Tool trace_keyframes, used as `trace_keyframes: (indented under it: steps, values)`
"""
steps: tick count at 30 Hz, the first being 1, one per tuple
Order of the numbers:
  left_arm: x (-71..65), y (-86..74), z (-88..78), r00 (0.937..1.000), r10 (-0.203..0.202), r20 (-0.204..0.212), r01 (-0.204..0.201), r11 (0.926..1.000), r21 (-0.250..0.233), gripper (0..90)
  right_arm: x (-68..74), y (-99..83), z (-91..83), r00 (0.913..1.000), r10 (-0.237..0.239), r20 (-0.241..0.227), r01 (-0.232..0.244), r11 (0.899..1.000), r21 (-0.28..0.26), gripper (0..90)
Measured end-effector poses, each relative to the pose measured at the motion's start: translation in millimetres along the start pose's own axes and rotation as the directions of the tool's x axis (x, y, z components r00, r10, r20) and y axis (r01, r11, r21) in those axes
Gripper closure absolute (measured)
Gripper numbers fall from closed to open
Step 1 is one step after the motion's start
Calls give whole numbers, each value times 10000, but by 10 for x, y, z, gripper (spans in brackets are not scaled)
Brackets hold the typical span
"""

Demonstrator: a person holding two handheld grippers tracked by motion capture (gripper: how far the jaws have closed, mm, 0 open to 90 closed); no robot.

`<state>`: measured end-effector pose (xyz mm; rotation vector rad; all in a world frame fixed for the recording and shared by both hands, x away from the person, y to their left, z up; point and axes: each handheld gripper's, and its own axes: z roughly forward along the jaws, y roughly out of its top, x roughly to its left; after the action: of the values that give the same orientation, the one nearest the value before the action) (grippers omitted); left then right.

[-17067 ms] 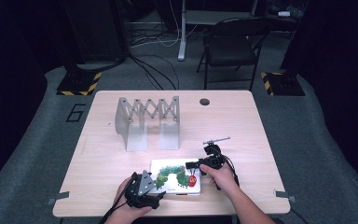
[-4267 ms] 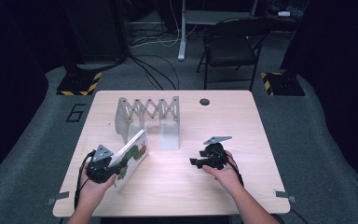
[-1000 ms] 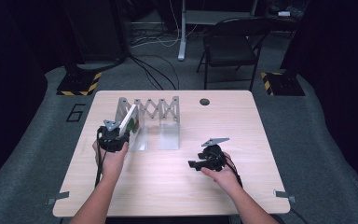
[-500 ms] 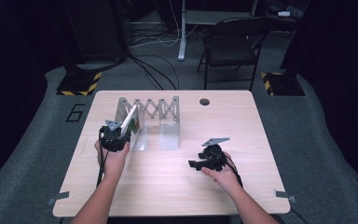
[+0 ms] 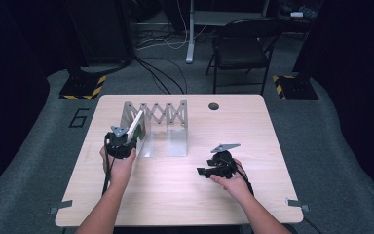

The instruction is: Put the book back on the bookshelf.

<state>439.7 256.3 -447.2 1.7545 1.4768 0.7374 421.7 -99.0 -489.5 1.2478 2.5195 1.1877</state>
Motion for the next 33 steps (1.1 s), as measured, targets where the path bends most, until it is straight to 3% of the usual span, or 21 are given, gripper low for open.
trace_keyframes:
  steps: [7,11,28,33]
  values:
    - [-7,-19,12,10000,47,-24,-47,10000,-3,759,3,0,1,10000,20,5,-20,10000,24,384]
    - [-5,-41,35,9999,-119,-32,119,9999,49,758,7,0,0,10000,18,-8,-18,10000,15,383]
    - [-62,-73,122,9996,125,-242,-110,9980,619,745,21,0,2,10000,91,-39,-91,9999,67,383]
    - [-64,-93,127,9995,201,-226,-189,9986,496,740,16,0,1,10000,35,-25,-35,10000,56,383]
